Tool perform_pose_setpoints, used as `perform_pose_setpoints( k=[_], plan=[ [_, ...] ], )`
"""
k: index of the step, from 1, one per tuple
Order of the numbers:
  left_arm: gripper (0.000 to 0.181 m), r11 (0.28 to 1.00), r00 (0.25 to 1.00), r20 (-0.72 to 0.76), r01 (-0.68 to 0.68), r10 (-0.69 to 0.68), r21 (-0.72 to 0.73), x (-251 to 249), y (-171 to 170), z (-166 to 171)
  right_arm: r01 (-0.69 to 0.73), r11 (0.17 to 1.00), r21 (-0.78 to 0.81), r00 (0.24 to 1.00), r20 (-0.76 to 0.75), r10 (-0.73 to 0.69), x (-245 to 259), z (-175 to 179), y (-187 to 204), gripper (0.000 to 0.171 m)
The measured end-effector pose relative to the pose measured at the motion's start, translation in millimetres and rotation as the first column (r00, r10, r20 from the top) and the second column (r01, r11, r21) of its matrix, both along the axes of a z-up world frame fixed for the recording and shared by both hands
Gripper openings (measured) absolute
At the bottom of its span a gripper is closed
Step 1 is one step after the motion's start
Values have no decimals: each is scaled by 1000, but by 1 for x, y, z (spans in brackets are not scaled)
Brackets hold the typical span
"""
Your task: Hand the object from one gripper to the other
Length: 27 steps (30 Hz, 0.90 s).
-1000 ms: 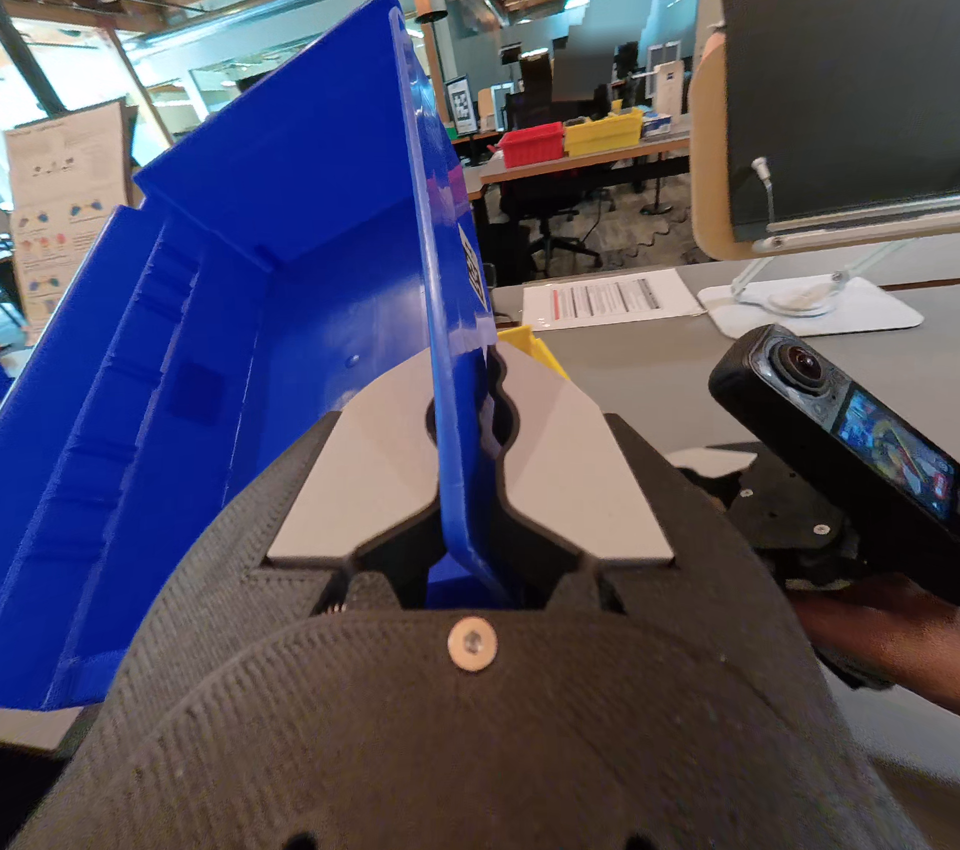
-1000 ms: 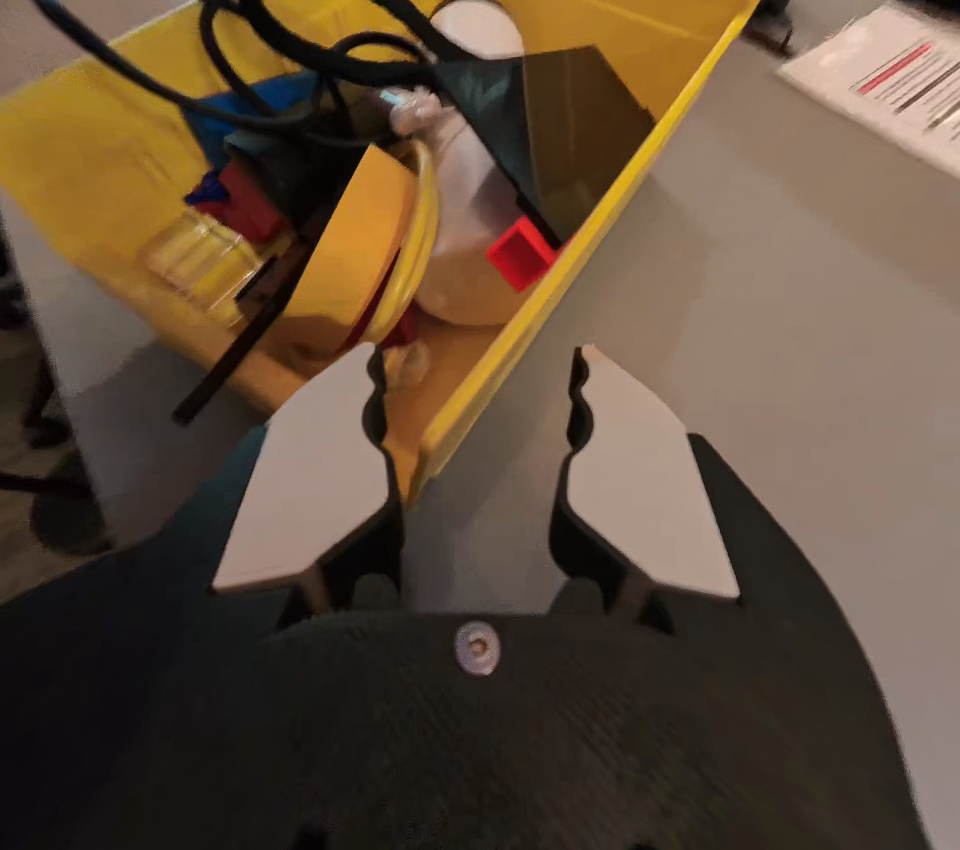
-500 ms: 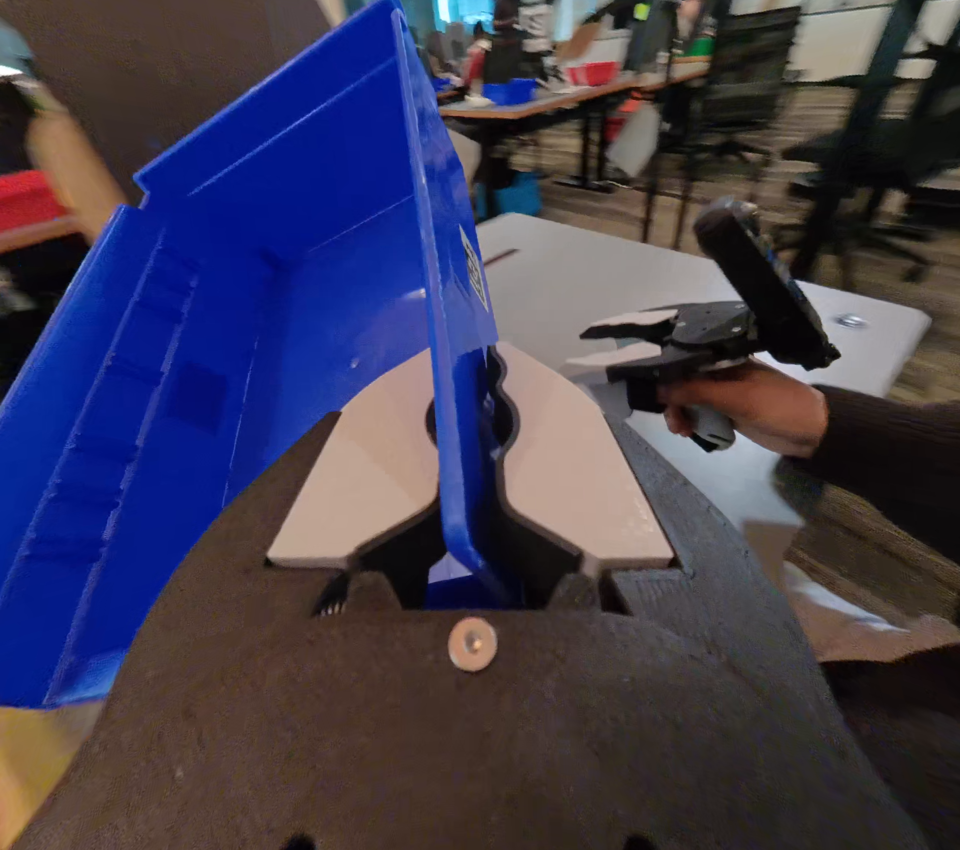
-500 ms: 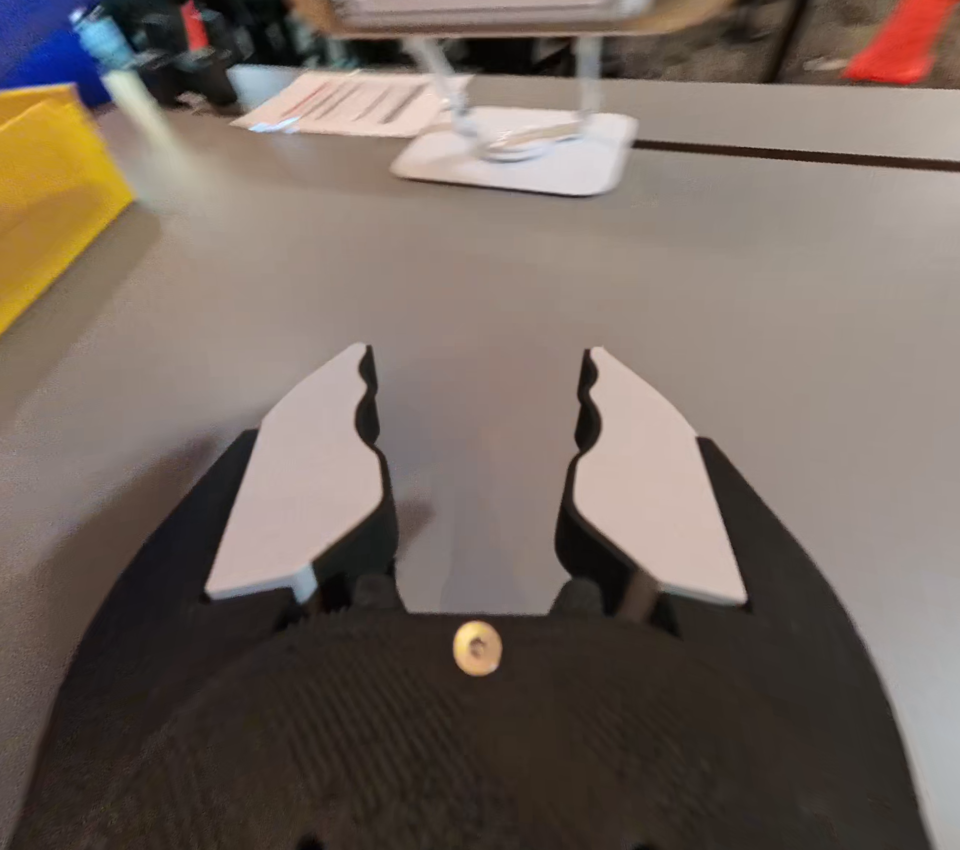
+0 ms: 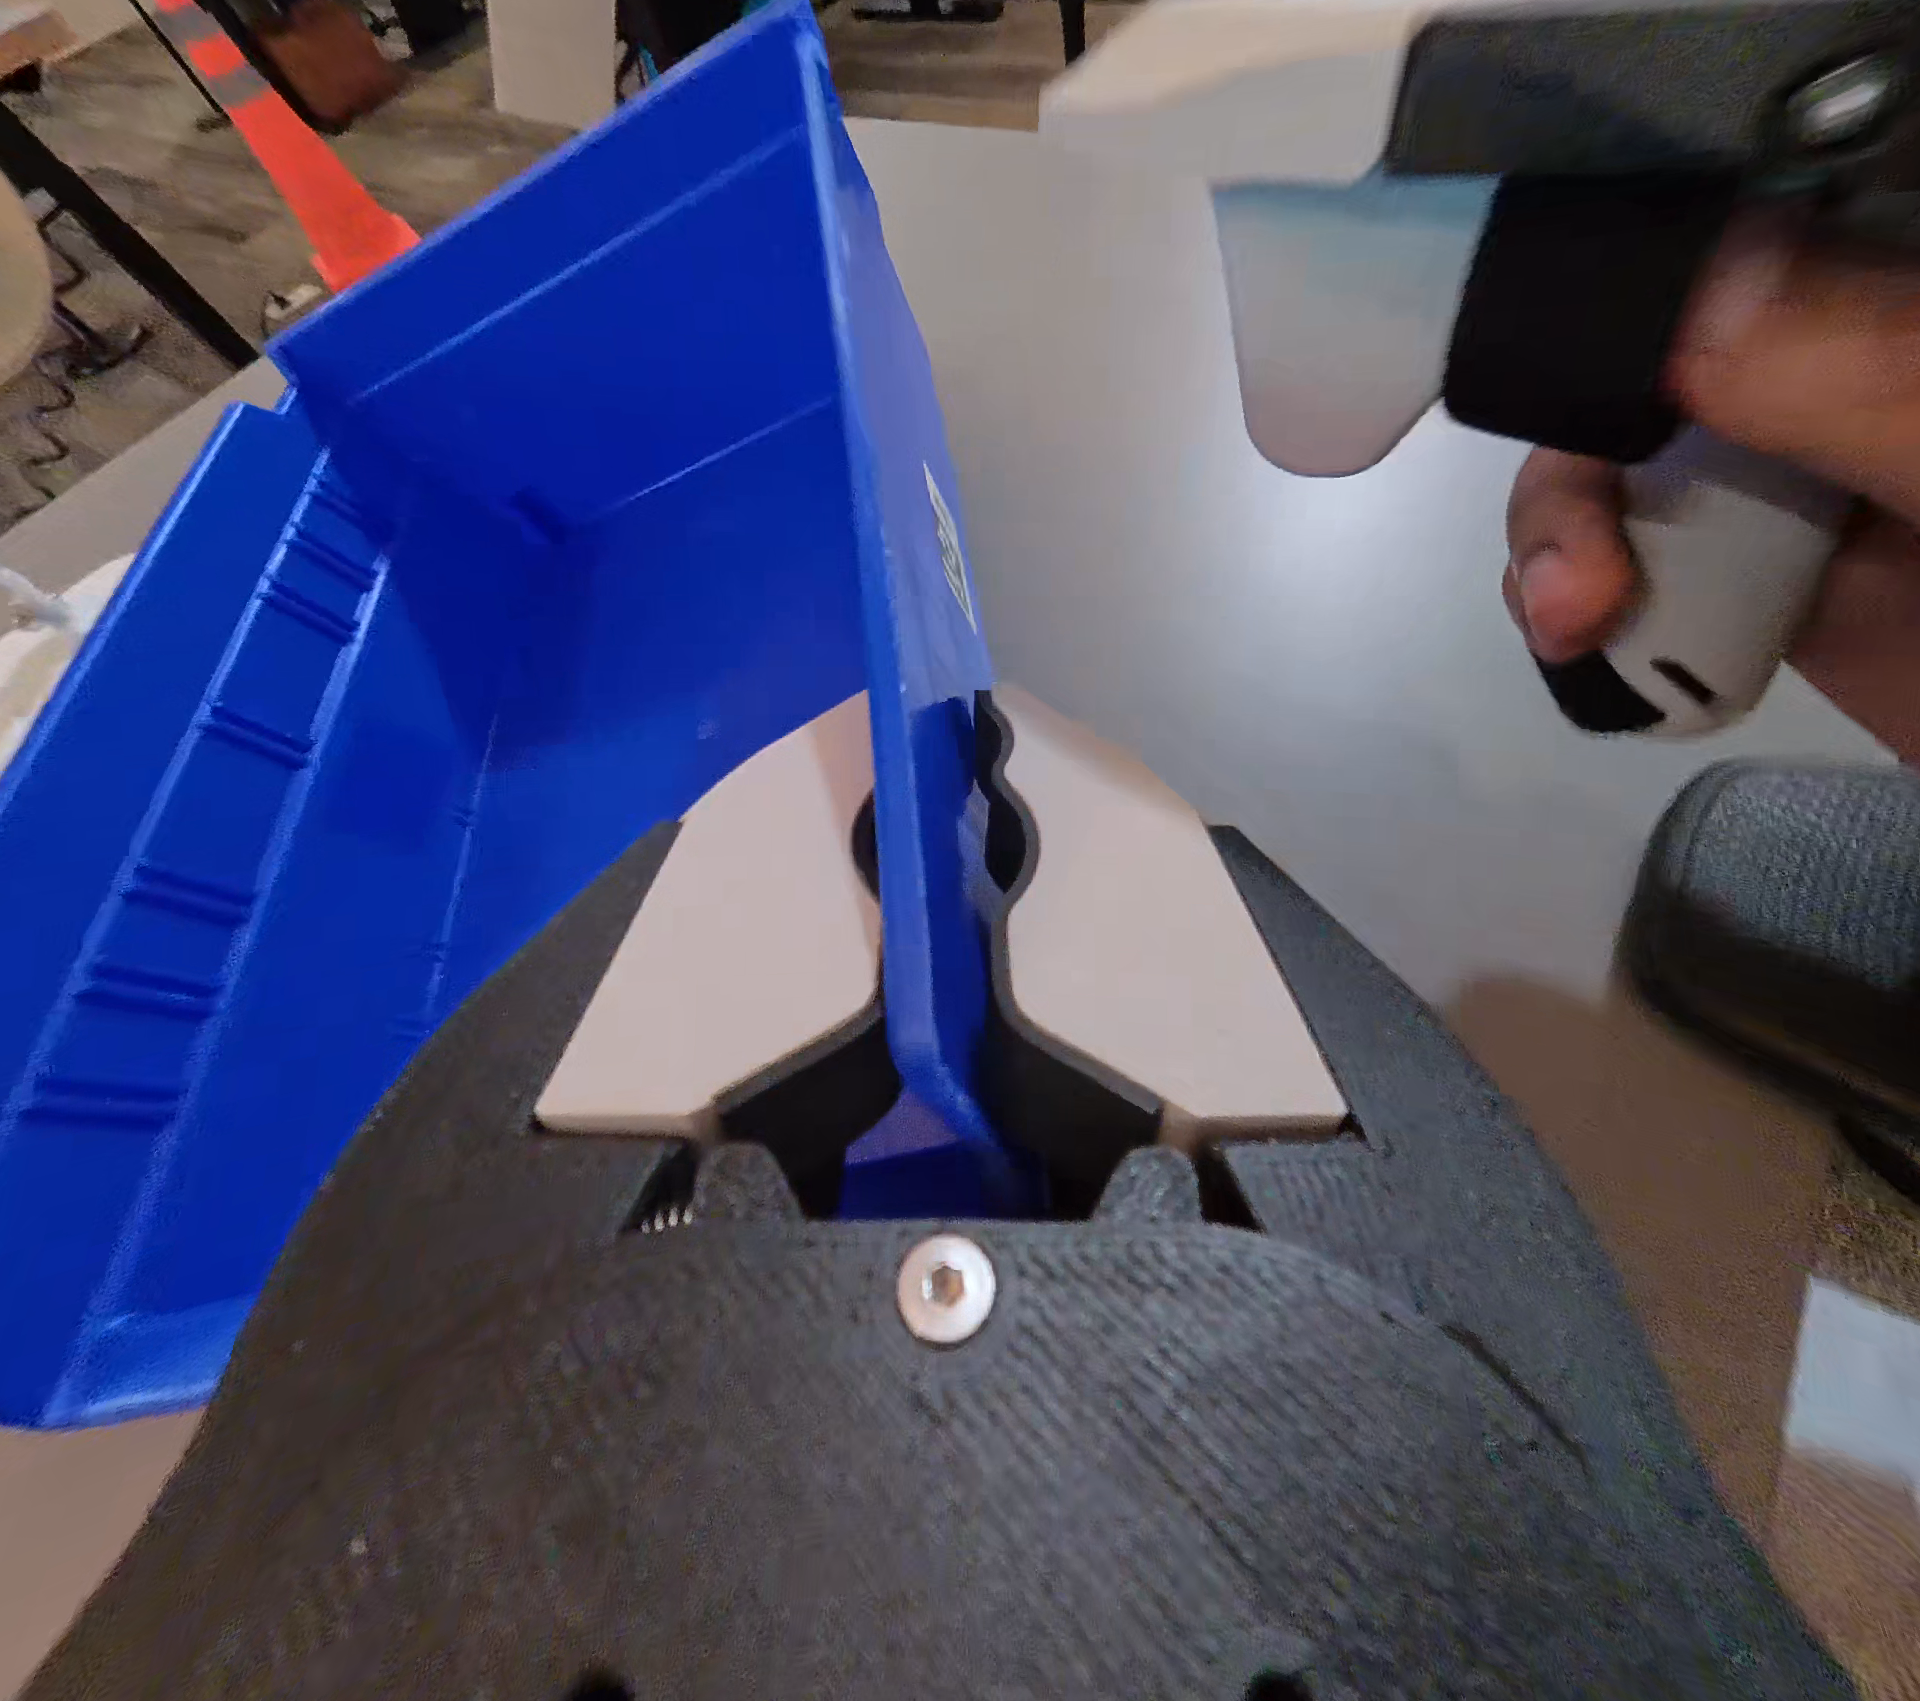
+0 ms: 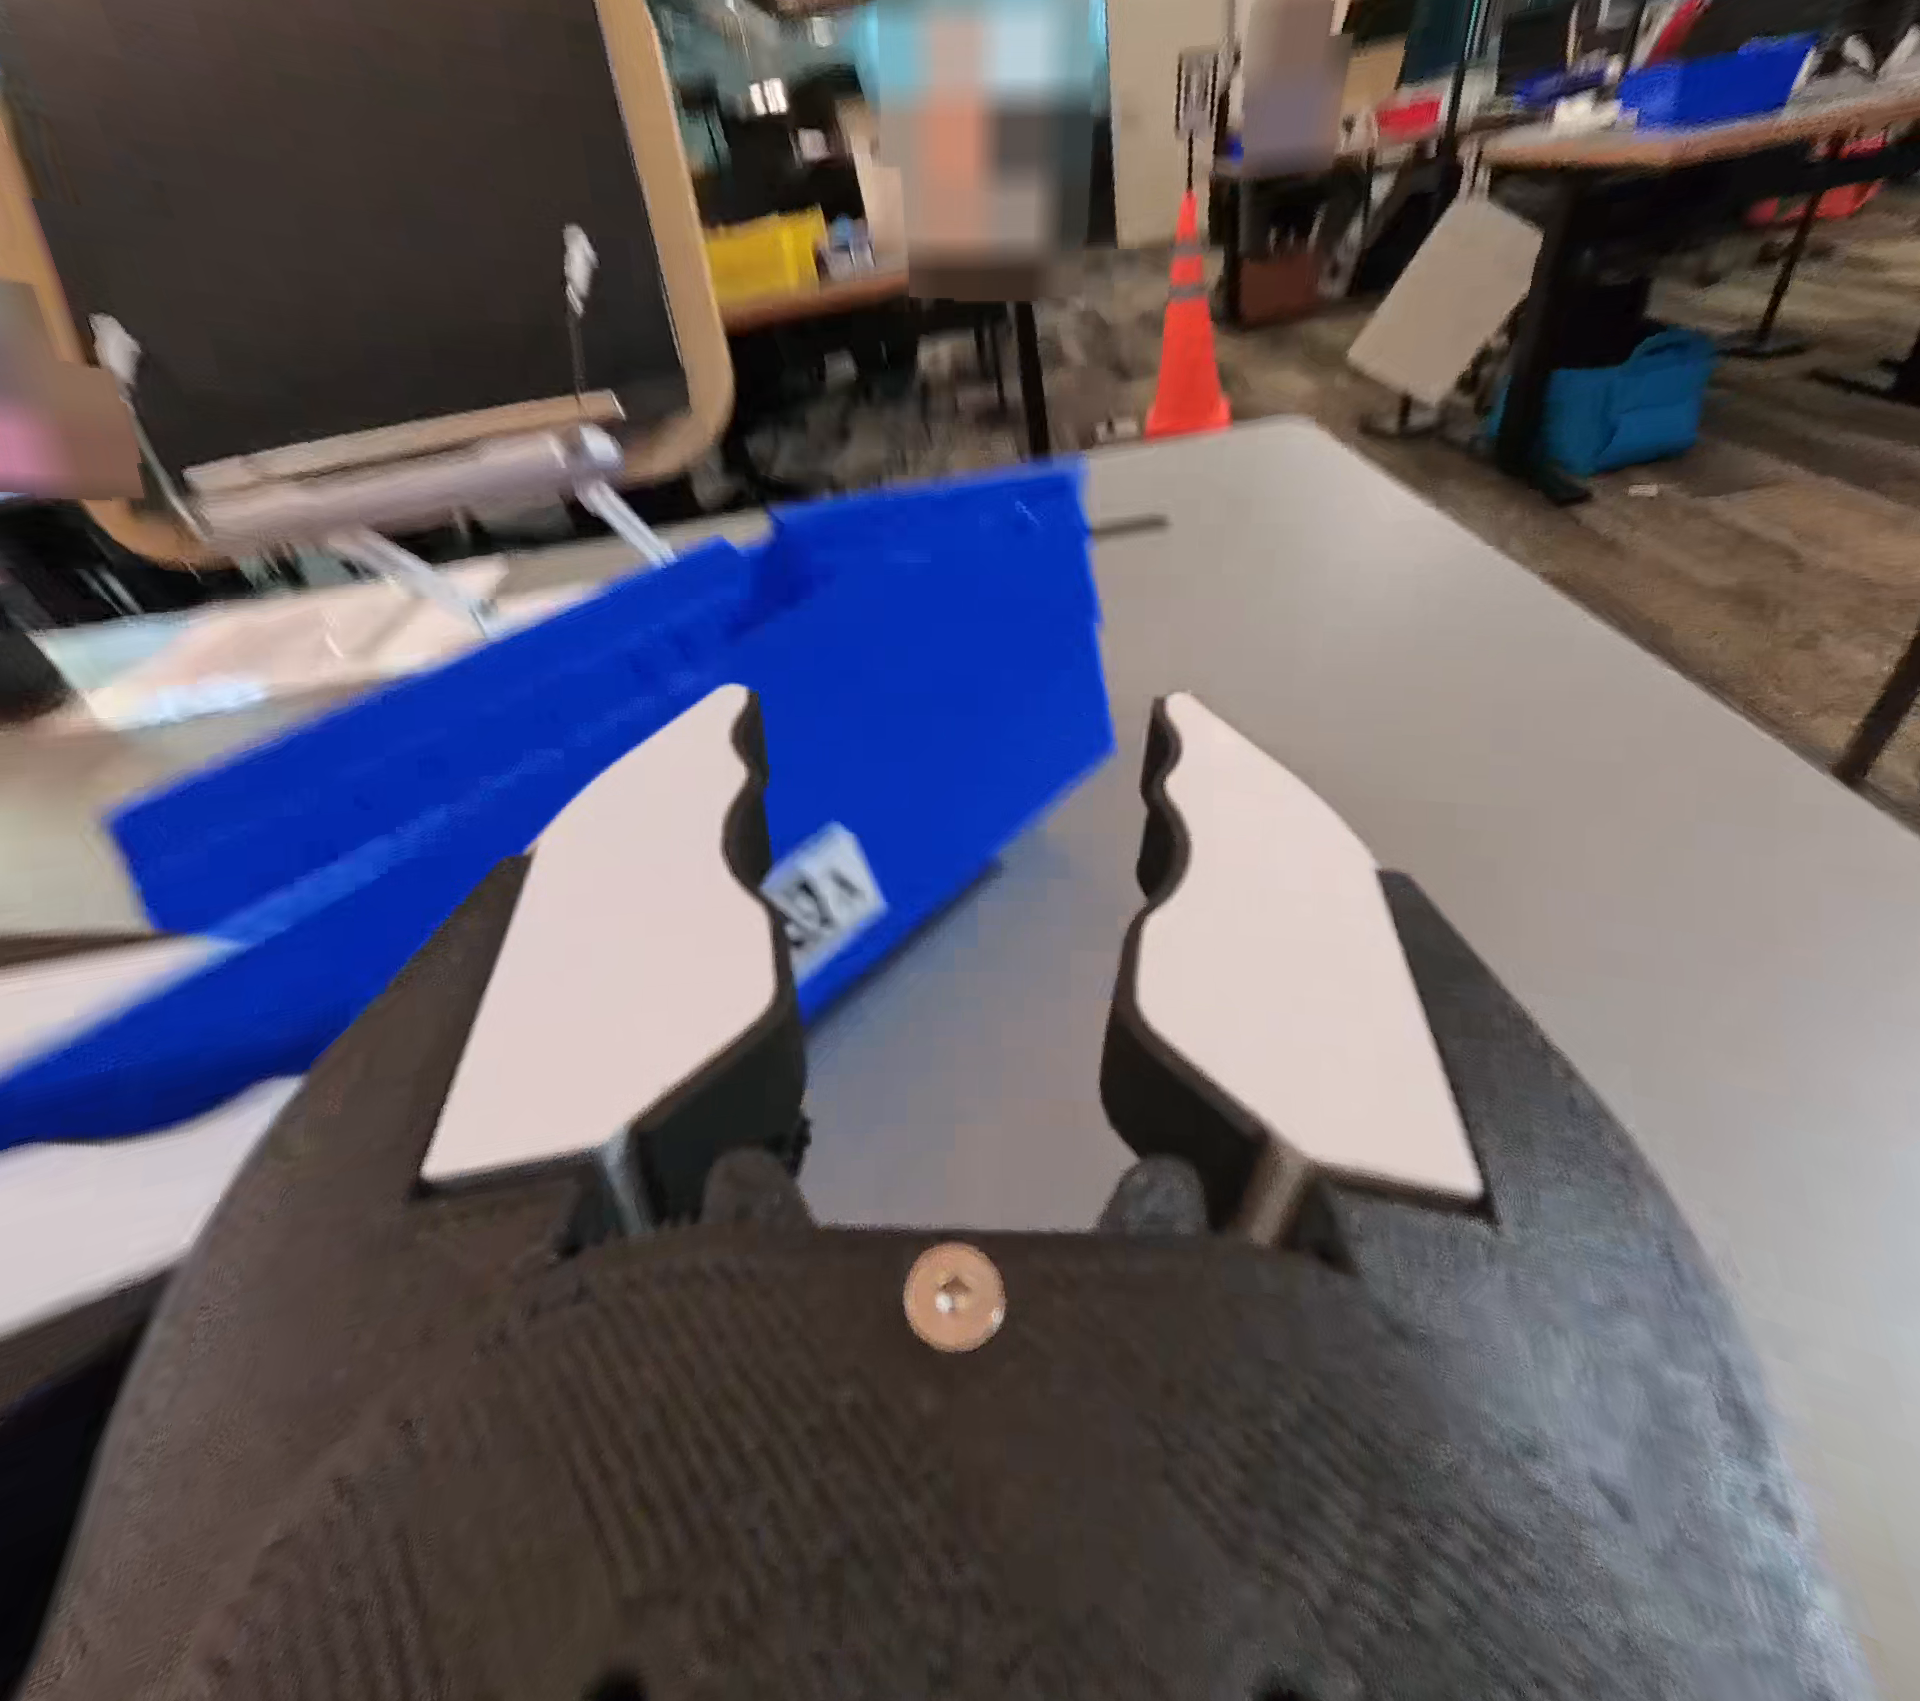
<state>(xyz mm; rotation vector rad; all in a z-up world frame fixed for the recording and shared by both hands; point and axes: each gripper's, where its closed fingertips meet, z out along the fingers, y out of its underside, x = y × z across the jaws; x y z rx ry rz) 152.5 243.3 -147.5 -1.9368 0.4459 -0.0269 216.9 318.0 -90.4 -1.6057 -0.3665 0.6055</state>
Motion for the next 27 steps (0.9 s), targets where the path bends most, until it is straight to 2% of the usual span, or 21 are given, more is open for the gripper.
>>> perform_pose_setpoints(
  k=[1, 3, 6, 10, 12, 13, 15, 16, 19, 21, 22, 24, 25, 26, 27],
  plan=[
    [10, 1000, 1000, 13, 5, -5, 6, 6, 6, -4, -9, 999, 32, 998, -58, 11, -2, 11, -6, 71],
    [21, 999, 998, 51, 44, -43, -23, 25, 14, -20, -46, 997, 66, 994, -96, 53, -12, 21, -19, 71],
    [41, 995, 986, 141, 93, -88, -29, 43, 16, -24, -93, 989, 112, 996, -1, 93, -28, 17, -30, 75],
    [69, 989, 979, 143, 146, -144, -8, 33, -14, -6, -84, 984, 157, 996, 22, 82, -28, 17, -31, 71],
    [81, 985, 974, 150, 165, -171, 51, 15, -39, 9, -96, 987, 130, 995, 7, 95, -30, 15, -36, 72],
    [95, 988, 980, 143, 128, -140, 91, -5, -47, 14, -146, 985, 90, 989, 2, 147, -39, 9, -47, 73],
    [105, 992, 978, 207, -3, -23, 126, -60, -61, 15, -291, 957, -15, 957, 6, 291, -72, -7, -86, 91],
    [110, 991, 963, 263, -81, 50, 111, -89, -69, 12, -291, 956, -33, 954, 69, 293, -83, -19, -100, 99],
    [112, 964, 892, 410, -249, 192, 89, -155, -99, 4, -215, 974, 72, 931, 315, 183, -94, -34, -107, 116],
    [107, 940, 856, 447, -330, 259, 88, -183, -116, -5, -151, 985, 85, 924, 367, 110, -89, -45, -90, 118],
    [104, 933, 829, 485, -353, 278, 67, -189, -118, -5, -131, 991, 36, 925, 364, 109, -87, -56, -81, 116],
    [104, 957, 808, 545, -288, 225, 32, -184, -115, 1, -87, 993, -84, 957, 268, 107, -79, -65, -63, 97],
    [104, 963, 814, 541, -268, 211, 28, -183, -113, 3, -100, 989, -109, 968, 220, 122, -77, -64, -57, 87],
    [102, 966, 831, 520, -254, 199, 36, -183, -113, 3, -134, 984, -116, 970, 190, 154, -76, -63, -52, 90],
    [100, 966, 846, 494, -254, 200, 43, -184, -114, 1, -122, 985, -121, 973, 183, 143, -71, -62, -44, 82]
  ],
)
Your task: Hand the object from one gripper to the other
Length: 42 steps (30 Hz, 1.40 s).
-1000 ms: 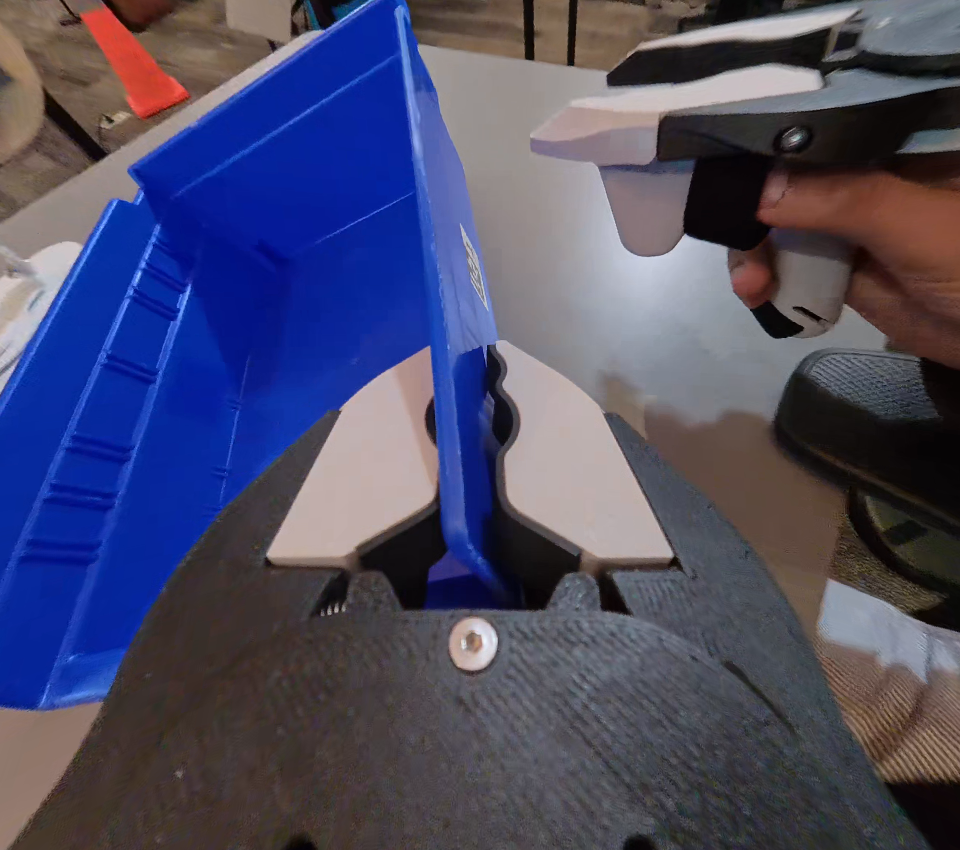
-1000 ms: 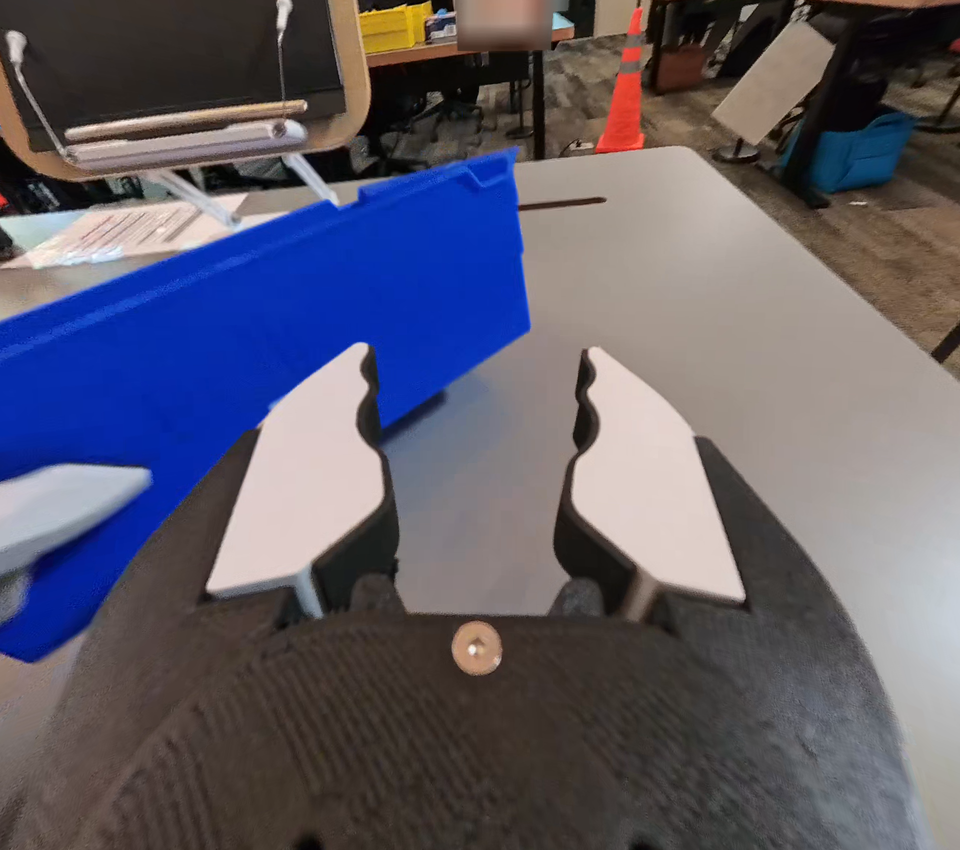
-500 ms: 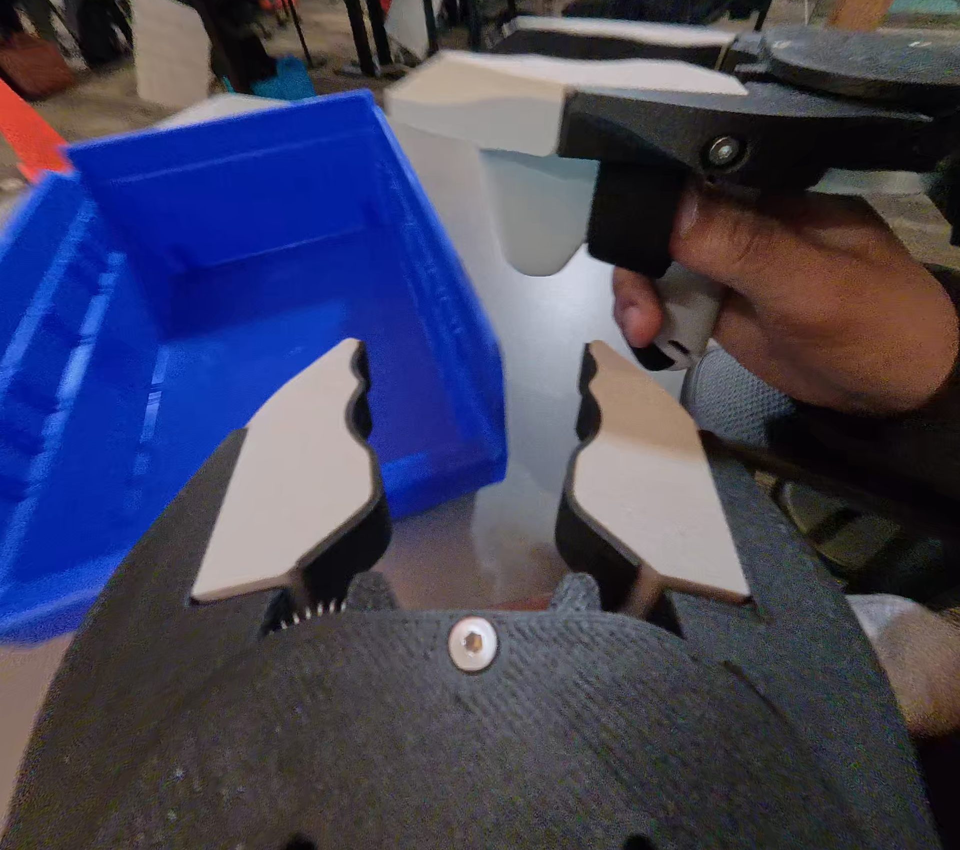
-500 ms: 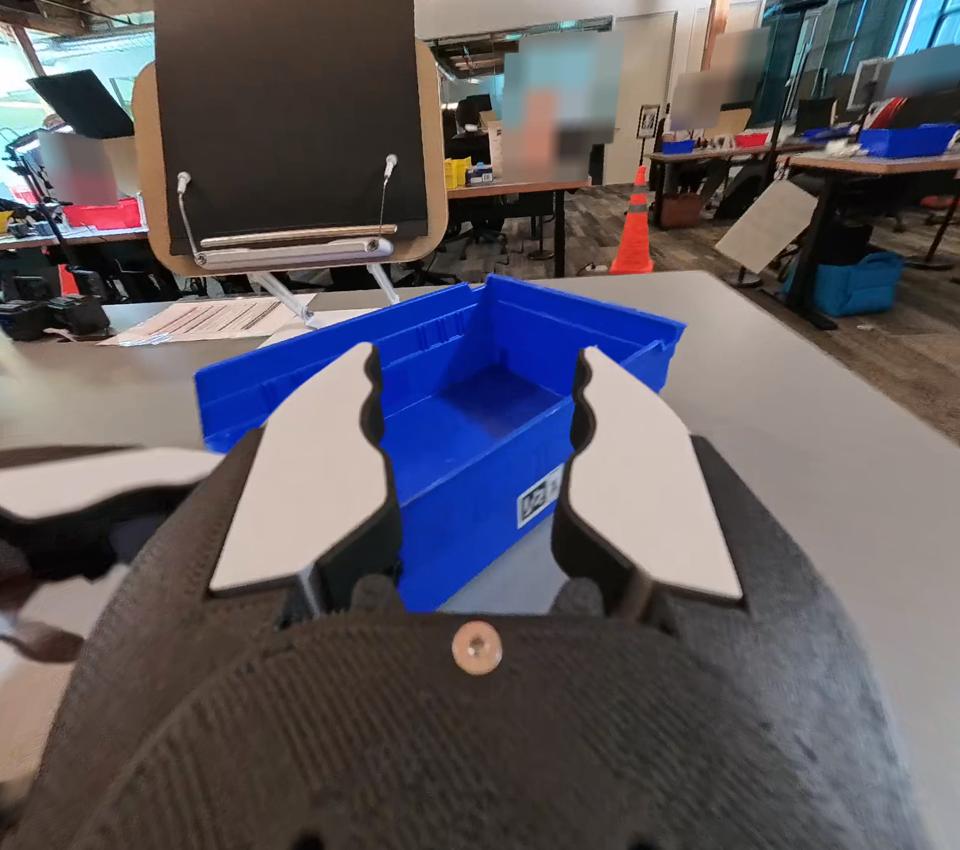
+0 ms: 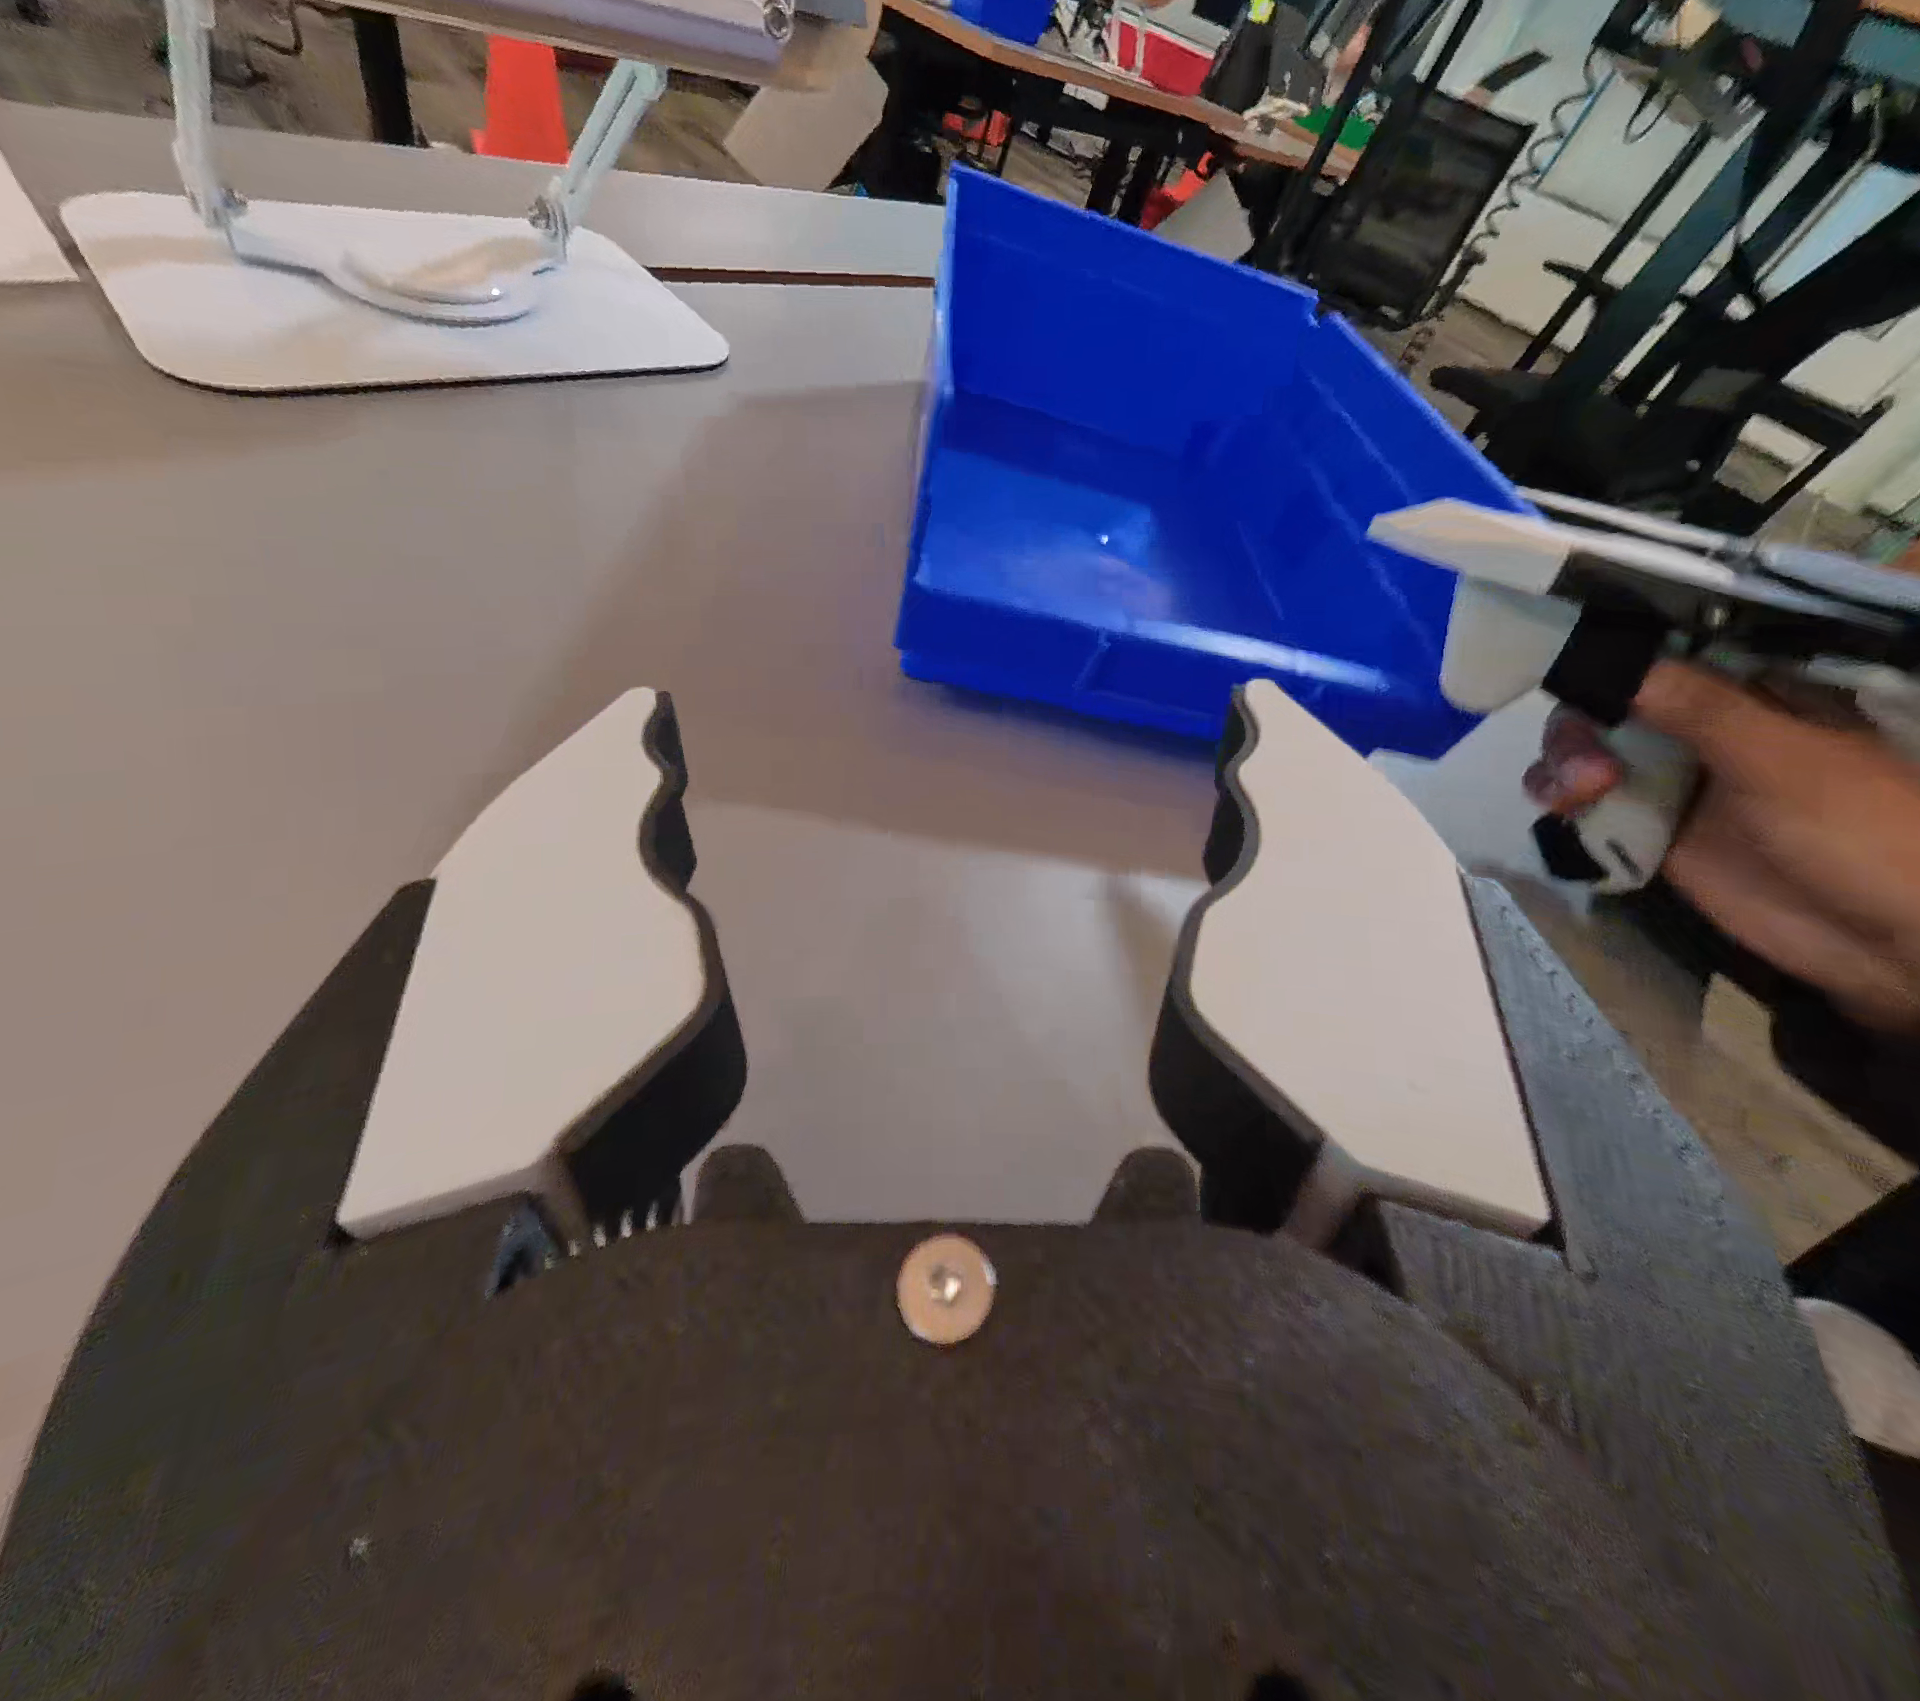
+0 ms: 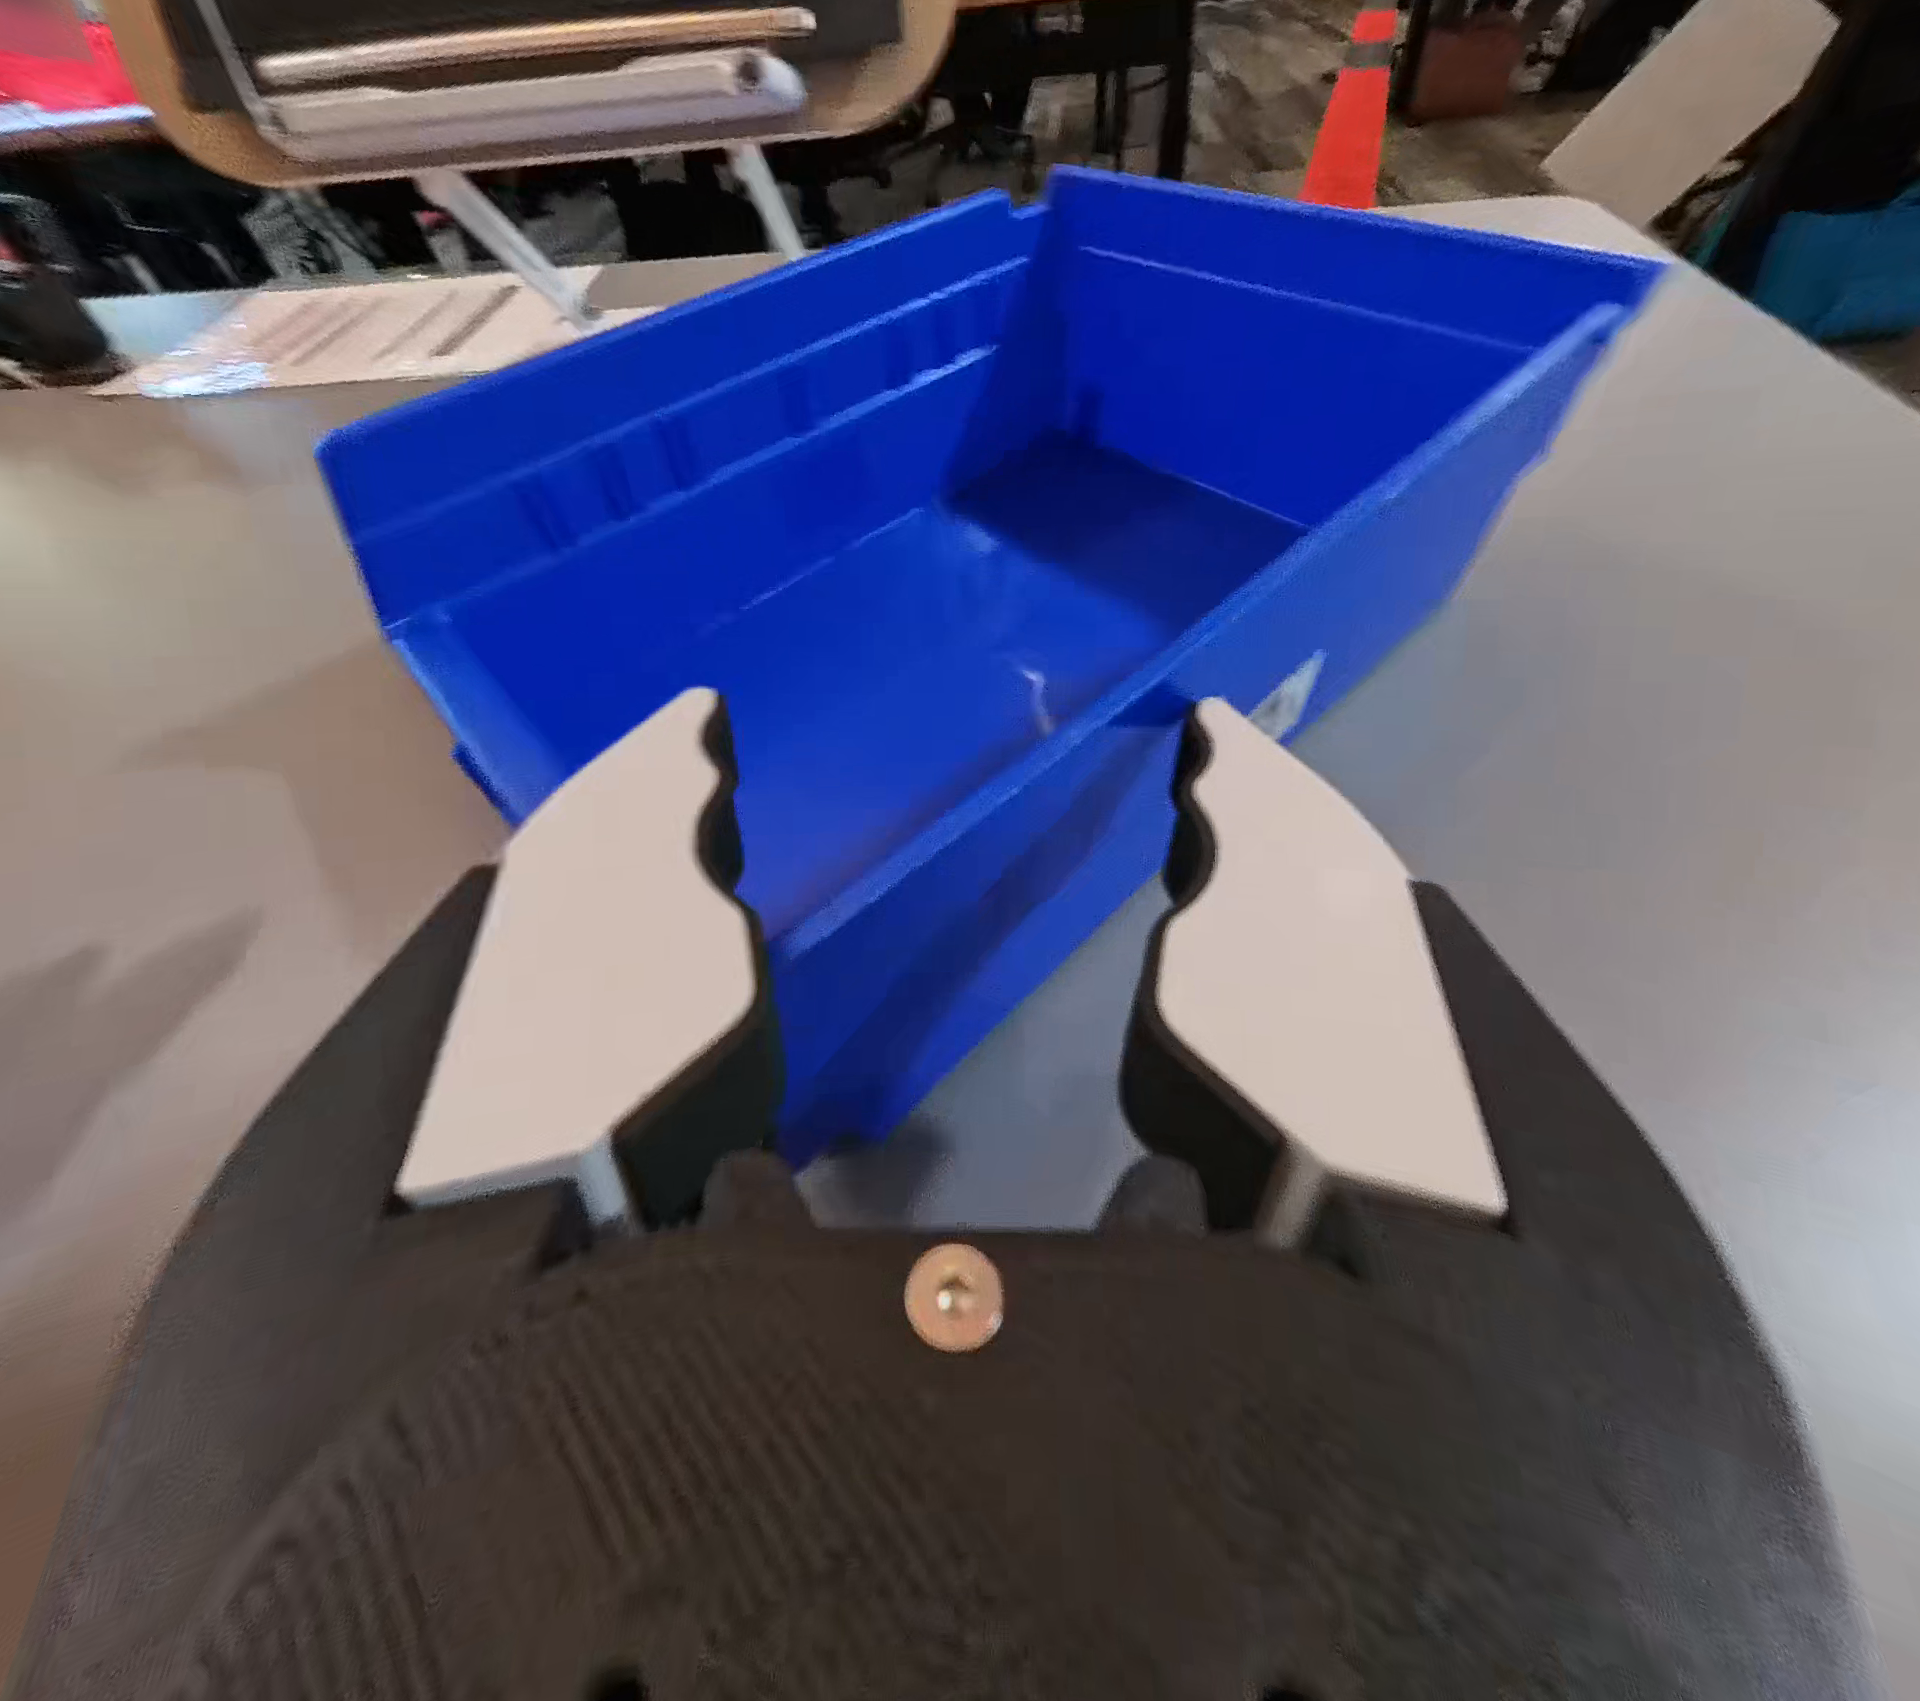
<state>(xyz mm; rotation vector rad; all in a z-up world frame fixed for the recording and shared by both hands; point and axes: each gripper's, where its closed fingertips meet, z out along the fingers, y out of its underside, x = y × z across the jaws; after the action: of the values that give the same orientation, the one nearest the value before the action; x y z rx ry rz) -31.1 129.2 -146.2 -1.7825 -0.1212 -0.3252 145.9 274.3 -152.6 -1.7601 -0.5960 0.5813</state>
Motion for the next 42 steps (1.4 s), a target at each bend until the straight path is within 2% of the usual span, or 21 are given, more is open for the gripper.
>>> perform_pose_setpoints(
  k=[3, 6, 8, 11, 14, 19, 22, 25, 35, 42],
  plan=[
    [95, 1000, 1000, -1, -1, 1, -7, 0, -2, -1, 26, 999, 39, 991, 129, -31, 22, -4, 33, 48],
    [91, 1000, 1000, -25, -17, 16, -7, -2, -1, -2, 121, 990, 68, 976, 176, -131, 61, -2, 71, 12],
    [89, 999, 998, -59, -30, 29, -20, -4, -2, -3, 152, 988, 39, 975, 156, -157, 86, -3, 93, 4],
    [80, 997, 989, -130, -75, 73, -8, -12, -4, 0, 131, 990, -56, 990, 55, -128, 115, -2, 114, 4],
    [67, 995, 979, -180, -101, 98, -6, -19, -6, 0, 101, 991, -88, 995, 25, -99, 146, -4, 121, 3],
    [60, 992, 977, -174, -123, 120, -9, -29, -7, -2, 178, 981, -82, 983, 61, -173, 208, -4, 122, 2],
    [58, 993, 981, -162, -115, 111, -20, -31, -5, -5, 209, 973, -100, 978, 6, -209, 234, -4, 126, 3],
    [57, 994, 981, -169, -104, 96, -37, -31, -3, -9, 179, 978, -107, 981, -54, -186, 239, -3, 130, 4],
    [54, 996, 980, -187, -76, 66, -47, -26, -3, -11, 159, 983, -95, 984, -71, -166, 232, -3, 140, 4],
    [51, 996, 984, -169, -70, 60, -52, -25, -3, -12, 182, 983, -30, 980, -74, -184, 229, -2, 147, 5]
  ],
)
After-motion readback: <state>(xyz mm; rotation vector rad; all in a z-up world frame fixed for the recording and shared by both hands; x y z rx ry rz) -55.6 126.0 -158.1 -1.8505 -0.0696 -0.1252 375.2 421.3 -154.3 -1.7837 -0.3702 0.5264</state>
